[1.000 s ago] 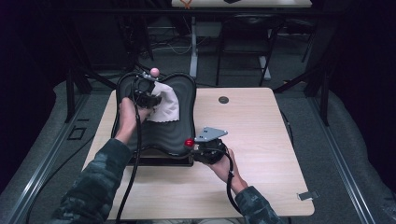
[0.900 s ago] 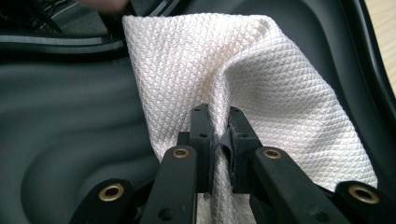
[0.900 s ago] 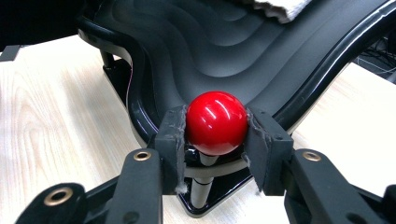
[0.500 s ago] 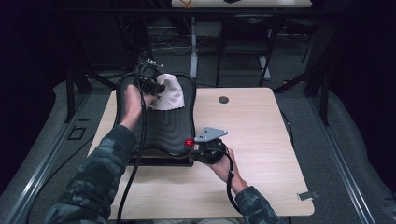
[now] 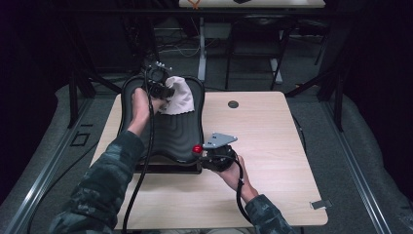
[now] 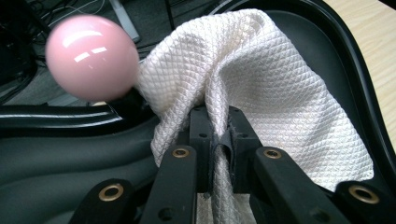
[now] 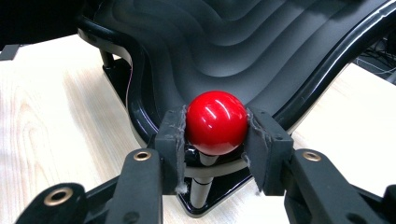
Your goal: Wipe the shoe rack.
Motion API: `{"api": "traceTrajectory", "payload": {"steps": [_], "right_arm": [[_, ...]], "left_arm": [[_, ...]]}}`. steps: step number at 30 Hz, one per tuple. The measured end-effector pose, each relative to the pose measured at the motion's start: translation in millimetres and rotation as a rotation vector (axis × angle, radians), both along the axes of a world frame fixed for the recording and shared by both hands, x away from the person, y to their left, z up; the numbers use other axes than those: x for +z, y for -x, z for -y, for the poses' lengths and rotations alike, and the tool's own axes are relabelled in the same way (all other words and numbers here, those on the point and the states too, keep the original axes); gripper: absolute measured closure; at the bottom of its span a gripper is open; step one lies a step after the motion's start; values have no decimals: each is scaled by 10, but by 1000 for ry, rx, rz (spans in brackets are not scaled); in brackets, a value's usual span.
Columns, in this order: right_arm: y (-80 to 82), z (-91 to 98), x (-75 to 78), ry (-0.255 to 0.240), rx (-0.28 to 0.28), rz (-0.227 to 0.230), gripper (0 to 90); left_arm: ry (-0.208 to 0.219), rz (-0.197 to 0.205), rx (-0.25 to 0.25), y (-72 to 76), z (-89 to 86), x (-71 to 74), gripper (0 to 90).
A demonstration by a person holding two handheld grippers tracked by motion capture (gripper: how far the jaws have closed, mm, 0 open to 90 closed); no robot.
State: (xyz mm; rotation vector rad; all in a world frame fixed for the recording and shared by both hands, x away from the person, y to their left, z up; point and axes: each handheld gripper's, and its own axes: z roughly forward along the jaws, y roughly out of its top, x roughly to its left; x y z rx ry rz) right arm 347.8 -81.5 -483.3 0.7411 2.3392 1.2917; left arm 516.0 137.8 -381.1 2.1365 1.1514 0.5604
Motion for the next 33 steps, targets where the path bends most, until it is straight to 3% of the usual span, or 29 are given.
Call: {"api": "traceTrajectory", "payload": {"steps": [9, 24, 33], "right_arm": [[4, -1, 0, 2, -3, 1, 599], [7, -4, -4, 1, -5, 4, 599], [9, -6, -5, 2, -8, 5, 599]], "left_arm": [[9, -10, -17, 183, -2, -112, 833], [-84, 25, -82, 680, 70, -364, 832], [-88, 20, -126, 961, 105, -520, 832]]}}
